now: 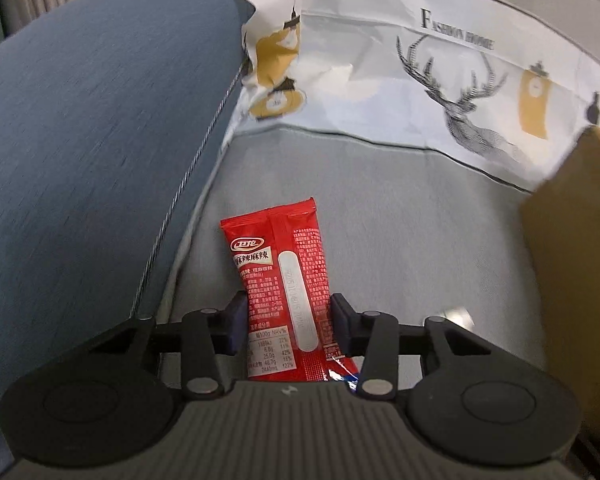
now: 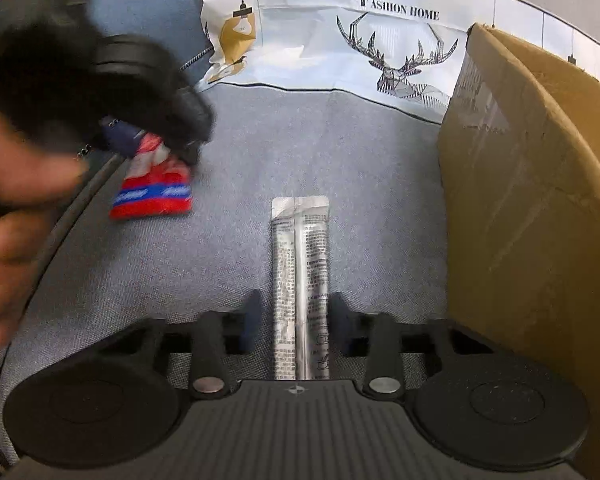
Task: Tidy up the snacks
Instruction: 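Close left gripper on the red wafer packet while right gripper closes on the silver stick packet, then lift the red packet with left gripper while right gripper carries the silver packet over the box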
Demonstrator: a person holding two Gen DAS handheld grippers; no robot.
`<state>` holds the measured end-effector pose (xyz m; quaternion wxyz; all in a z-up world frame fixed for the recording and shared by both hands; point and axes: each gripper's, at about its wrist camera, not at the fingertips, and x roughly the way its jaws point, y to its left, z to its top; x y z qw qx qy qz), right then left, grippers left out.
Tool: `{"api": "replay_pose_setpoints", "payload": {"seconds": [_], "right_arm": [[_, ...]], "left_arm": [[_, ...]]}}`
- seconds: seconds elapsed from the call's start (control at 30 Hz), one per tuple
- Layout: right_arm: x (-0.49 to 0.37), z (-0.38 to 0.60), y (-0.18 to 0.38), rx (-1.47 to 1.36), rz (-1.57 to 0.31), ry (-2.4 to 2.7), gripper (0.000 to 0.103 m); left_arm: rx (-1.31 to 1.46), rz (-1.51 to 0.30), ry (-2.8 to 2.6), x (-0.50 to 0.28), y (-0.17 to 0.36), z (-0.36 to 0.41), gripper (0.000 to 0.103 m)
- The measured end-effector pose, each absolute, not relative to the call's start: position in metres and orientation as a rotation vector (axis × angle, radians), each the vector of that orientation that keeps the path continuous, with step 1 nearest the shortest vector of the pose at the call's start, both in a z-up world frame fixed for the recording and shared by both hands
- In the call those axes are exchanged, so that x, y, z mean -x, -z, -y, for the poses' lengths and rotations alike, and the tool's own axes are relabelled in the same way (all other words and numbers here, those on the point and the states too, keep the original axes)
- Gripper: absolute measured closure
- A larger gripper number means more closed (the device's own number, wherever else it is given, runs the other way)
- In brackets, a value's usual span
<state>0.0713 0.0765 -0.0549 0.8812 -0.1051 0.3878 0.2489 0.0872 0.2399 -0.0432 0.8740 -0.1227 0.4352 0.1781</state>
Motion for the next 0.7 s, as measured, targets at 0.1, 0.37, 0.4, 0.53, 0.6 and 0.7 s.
{"api": "replay_pose_setpoints", "payload": {"seconds": [0.1, 0.37, 0.4, 0.53, 0.6, 0.7], "right_arm": [[-0.069, -0.071, 0.053, 0.195, -0.818, -0.524, 0.076], [-0.051, -0.064, 0.048, 0.173, -0.874, -0.579, 0.076], [-0.049, -0.064, 0.05, 0.186, -0.882, -0.581, 0.075], [-0.044, -0.069, 0.052, 0.224, -0.866, -0.588, 0.071], [-0.046, -0.07, 0.052, 0.222, -0.864, -0.583, 0.071], [-0.046, -0.071, 0.053, 0.231, -0.857, -0.578, 0.07]], "left_arm": [[0.274, -0.942, -0.311, -0.061, 0.041, -0.233, 0.055], [0.233, -1.022, -0.208, -0.03, 0.048, -0.217, 0.055], [0.228, -1.041, -0.209, -0.031, 0.052, -0.217, 0.054], [0.203, -1.086, -0.231, -0.037, 0.06, -0.218, 0.05], [0.197, -1.087, -0.233, -0.039, 0.061, -0.216, 0.048], [0.173, -1.106, -0.236, -0.042, 0.065, -0.213, 0.045]]}}
